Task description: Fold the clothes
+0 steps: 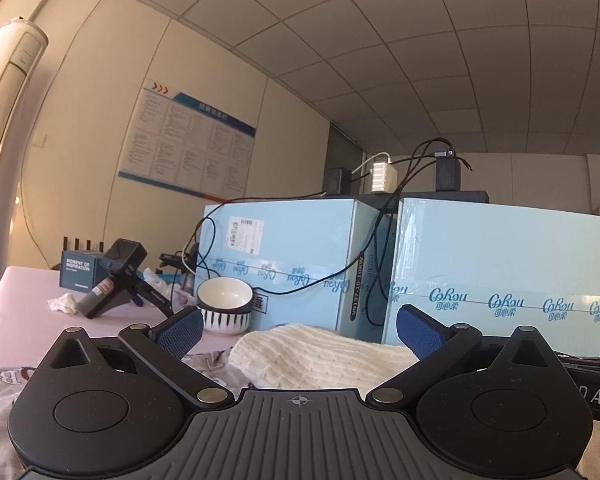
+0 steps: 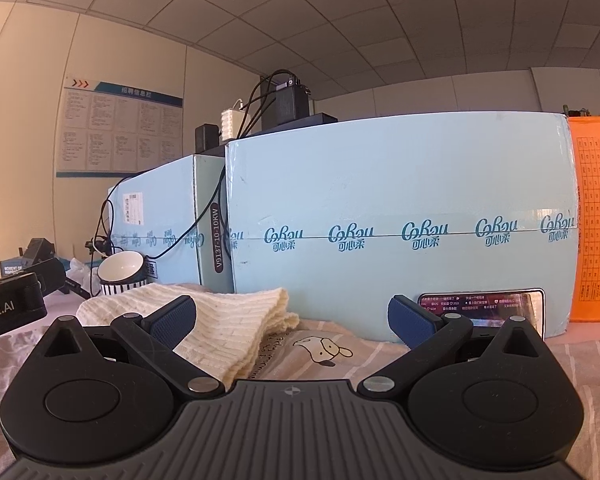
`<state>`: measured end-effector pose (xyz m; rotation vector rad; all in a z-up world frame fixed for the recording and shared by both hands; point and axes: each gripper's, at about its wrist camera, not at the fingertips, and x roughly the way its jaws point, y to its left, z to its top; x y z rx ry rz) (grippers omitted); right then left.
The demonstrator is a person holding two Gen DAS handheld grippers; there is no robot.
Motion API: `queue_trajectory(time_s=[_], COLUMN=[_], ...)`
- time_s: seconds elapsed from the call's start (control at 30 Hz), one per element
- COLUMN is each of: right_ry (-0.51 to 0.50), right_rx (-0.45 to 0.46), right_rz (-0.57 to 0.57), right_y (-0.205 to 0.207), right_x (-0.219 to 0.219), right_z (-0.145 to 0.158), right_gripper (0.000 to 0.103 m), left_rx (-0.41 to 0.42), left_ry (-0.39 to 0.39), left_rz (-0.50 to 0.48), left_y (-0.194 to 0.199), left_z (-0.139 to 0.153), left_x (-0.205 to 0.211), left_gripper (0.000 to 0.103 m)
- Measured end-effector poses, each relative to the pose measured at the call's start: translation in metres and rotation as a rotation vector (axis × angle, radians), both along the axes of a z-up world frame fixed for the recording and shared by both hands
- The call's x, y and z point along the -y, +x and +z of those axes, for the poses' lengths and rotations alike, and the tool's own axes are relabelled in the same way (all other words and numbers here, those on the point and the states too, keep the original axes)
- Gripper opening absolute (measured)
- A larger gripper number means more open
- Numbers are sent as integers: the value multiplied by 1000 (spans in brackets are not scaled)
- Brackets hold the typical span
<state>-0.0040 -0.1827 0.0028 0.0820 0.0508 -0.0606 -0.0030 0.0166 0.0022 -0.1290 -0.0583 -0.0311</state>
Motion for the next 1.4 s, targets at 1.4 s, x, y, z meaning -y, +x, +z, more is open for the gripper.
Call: queue_trajectory(time_s=[1.4], right_ry=[28], right_rx=[69], right_rz=[-310], right_y=[-172], right_x=[55], right_z=[35], right_gripper=[103], left_rx=[286], left_ry=[92], left_rz=[-491], left_y=[-55], left_z=[19], left_x=[32], left_gripper=[103])
